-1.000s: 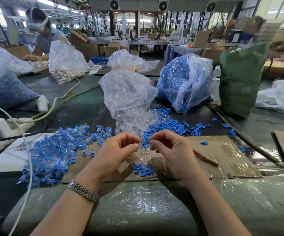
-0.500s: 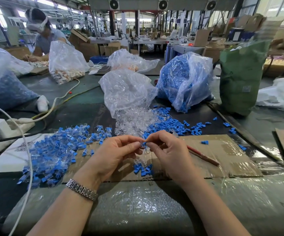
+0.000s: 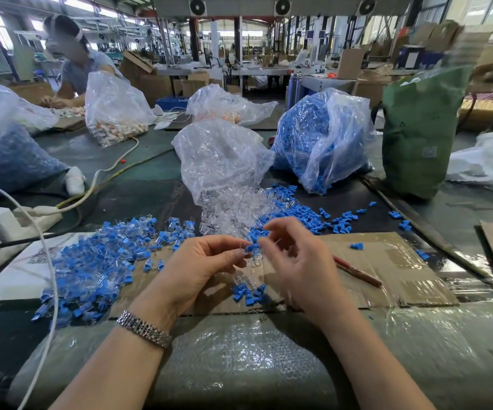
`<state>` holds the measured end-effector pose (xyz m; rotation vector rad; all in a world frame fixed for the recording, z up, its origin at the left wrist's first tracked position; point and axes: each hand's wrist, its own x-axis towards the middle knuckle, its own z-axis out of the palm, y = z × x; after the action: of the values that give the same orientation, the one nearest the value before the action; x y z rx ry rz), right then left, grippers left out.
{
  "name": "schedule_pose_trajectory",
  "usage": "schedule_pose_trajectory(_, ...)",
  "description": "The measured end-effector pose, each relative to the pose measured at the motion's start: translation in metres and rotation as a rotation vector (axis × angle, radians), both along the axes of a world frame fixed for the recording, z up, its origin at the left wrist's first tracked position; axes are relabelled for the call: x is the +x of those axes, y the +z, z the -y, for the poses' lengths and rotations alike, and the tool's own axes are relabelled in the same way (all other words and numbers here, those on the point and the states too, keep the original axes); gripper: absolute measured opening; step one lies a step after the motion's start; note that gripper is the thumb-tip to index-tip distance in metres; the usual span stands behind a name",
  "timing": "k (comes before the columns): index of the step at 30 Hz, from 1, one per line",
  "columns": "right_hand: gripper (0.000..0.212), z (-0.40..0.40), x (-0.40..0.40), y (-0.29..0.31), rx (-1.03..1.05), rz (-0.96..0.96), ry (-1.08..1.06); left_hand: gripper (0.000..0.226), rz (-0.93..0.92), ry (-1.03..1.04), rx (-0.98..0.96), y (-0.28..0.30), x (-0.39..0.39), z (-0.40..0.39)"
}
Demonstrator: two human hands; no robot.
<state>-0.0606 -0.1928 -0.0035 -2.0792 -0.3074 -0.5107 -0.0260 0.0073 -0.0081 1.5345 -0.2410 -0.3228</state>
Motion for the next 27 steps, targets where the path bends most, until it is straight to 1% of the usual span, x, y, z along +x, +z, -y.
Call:
schedule_pose_trajectory(1,0.029,0.004,0.002,0.000,-0.026,-0.014,-0.104,0.023,-0.001,0.016,-0.022,-0.001,0.001,0.000)
schedule_pose_trajectory(2,0.034,0.010,0.005,0.000,-0.136,-0.048,-0.235,0.024,-0.001,0.029,-0.041,-0.001,0.001,-0.001)
schedule_pose_trajectory(3,0.043,0.017,0.008,0.000,-0.295,-0.131,-0.361,0.025,0.001,0.036,-0.050,-0.002,0.002,-0.002)
schedule_pose_trajectory(4,0.054,0.021,0.009,0.000,-0.450,-0.260,-0.460,0.026,0.002,0.039,-0.052,-0.002,0.003,-0.002)
schedule_pose_trajectory(5,0.066,0.024,0.010,0.000,-0.576,-0.391,-0.516,0.026,-0.002,0.039,-0.058,-0.002,0.004,-0.002)
schedule_pose_trajectory(6,0.073,0.026,0.010,-0.002,-0.672,-0.482,-0.539,0.025,-0.011,0.041,-0.074,-0.002,0.004,-0.002)
schedule_pose_trajectory(7,0.075,0.027,0.011,-0.004,-0.741,-0.523,-0.545,0.025,-0.024,0.047,-0.099,-0.003,0.005,-0.002)
schedule_pose_trajectory(8,0.072,0.027,0.011,-0.004,-0.785,-0.530,-0.551,0.025,-0.038,0.053,-0.126,-0.004,0.006,-0.002)
schedule_pose_trajectory(11,0.048,0.026,0.012,0.000,-0.851,-0.495,-0.570,0.023,-0.075,0.055,-0.201,-0.004,0.007,-0.004)
schedule_pose_trajectory(13,0.034,0.025,0.013,0.009,-0.807,-0.491,-0.536,0.023,-0.110,0.056,-0.260,-0.003,0.007,-0.005)
schedule_pose_trajectory(14,0.030,0.026,0.013,0.014,-0.725,-0.493,-0.491,0.023,-0.120,0.061,-0.279,-0.002,0.007,-0.006)
schedule_pose_trajectory(17,0.032,0.028,0.010,0.036,-0.313,-0.554,-0.277,0.023,-0.117,0.098,-0.325,-0.001,0.008,-0.007)
schedule_pose_trajectory(18,0.029,0.028,0.009,0.044,-0.195,-0.593,-0.180,0.022,-0.107,0.112,-0.343,-0.001,0.008,-0.007)
schedule_pose_trajectory(19,0.023,0.026,0.009,0.050,-0.125,-0.643,-0.079,0.022,-0.094,0.123,-0.351,-0.001,0.009,-0.008)
schedule_pose_trajectory(21,0.015,0.021,0.008,0.057,-0.083,-0.745,0.108,0.023,-0.070,0.134,-0.344,-0.001,0.009,-0.009)
schedule_pose_trajectory(22,0.016,0.016,0.008,0.057,-0.086,-0.780,0.172,0.024,-0.062,0.134,-0.338,-0.001,0.009,-0.008)
schedule_pose_trajectory(24,0.018,0.006,0.008,0.057,-0.134,-0.797,0.240,0.025,-0.049,0.130,-0.323,-0.001,0.008,-0.008)
schedule_pose_trajectory(27,0.017,-0.006,0.004,0.056,-0.195,-0.773,0.267,0.027,-0.043,0.126,-0.318,-0.001,0.007,-0.007)
